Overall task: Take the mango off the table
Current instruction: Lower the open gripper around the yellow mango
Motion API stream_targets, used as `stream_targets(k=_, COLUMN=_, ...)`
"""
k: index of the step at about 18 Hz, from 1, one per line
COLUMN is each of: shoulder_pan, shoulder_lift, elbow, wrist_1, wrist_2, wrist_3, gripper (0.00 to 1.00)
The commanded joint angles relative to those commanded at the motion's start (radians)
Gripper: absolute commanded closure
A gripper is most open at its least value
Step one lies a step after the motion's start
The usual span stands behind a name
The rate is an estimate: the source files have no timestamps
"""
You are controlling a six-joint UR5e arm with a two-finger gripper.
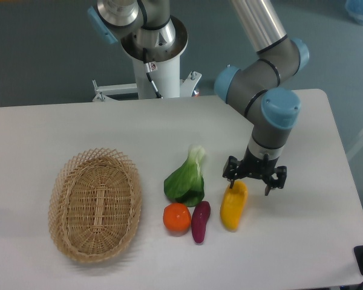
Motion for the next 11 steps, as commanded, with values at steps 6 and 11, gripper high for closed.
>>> stream_targets(k=6, shoulder_pan=-0.008, shoulder_lift=-0.02, elbow=-0.008, wrist_1=0.026, wrist_2=0.005, wrist_3=0.006, gripper=0.0)
stream_targets(k=11, shoulder_pan=-0.012, shoulder_lift=-0.038, elbow=-0.02, wrist_1=0.07, wrist_2=0.006, wrist_3=0.008, gripper=0.0)
